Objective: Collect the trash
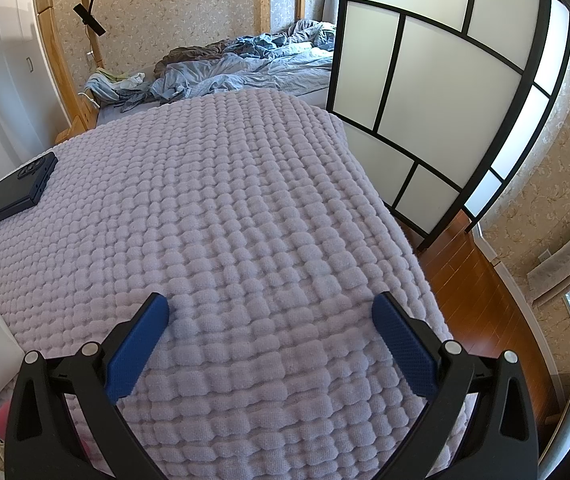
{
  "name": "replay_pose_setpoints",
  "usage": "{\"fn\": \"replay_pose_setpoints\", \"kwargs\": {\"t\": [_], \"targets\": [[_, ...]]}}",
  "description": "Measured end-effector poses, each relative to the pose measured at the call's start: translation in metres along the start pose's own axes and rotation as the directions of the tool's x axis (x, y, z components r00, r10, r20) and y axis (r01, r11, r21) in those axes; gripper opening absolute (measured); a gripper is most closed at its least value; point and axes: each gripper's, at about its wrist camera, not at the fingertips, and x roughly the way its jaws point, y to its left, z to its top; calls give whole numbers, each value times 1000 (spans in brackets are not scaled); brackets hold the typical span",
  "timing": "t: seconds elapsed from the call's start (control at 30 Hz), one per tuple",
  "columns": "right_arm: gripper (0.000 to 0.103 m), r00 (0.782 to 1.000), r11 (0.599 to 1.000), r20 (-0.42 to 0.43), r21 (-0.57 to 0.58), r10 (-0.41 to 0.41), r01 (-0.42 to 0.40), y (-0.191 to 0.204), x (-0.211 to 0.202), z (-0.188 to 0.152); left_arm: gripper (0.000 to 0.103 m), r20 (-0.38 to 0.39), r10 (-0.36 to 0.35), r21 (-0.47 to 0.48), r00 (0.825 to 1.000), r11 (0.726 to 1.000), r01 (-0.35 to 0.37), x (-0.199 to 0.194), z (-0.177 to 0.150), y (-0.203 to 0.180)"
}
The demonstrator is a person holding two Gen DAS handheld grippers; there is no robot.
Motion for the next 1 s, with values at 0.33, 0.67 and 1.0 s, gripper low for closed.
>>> {"fn": "replay_pose_setpoints", "kwargs": {"t": [0.33,0.67,1.0], "targets": [[99,1000,1000,0,0,0,0,0,0,0,102,-1,1,0,1000,1000,-1,0,0,0],[99,1000,1000,6,-11,16,-16,1,-1,-1,102,-1,0,2,1000,1000,0,-5,6,7],[99,985,983,144,-166,97,-72,16,-96,-32,102,42,-37,1,998,999,37,-40,12,23]]}}
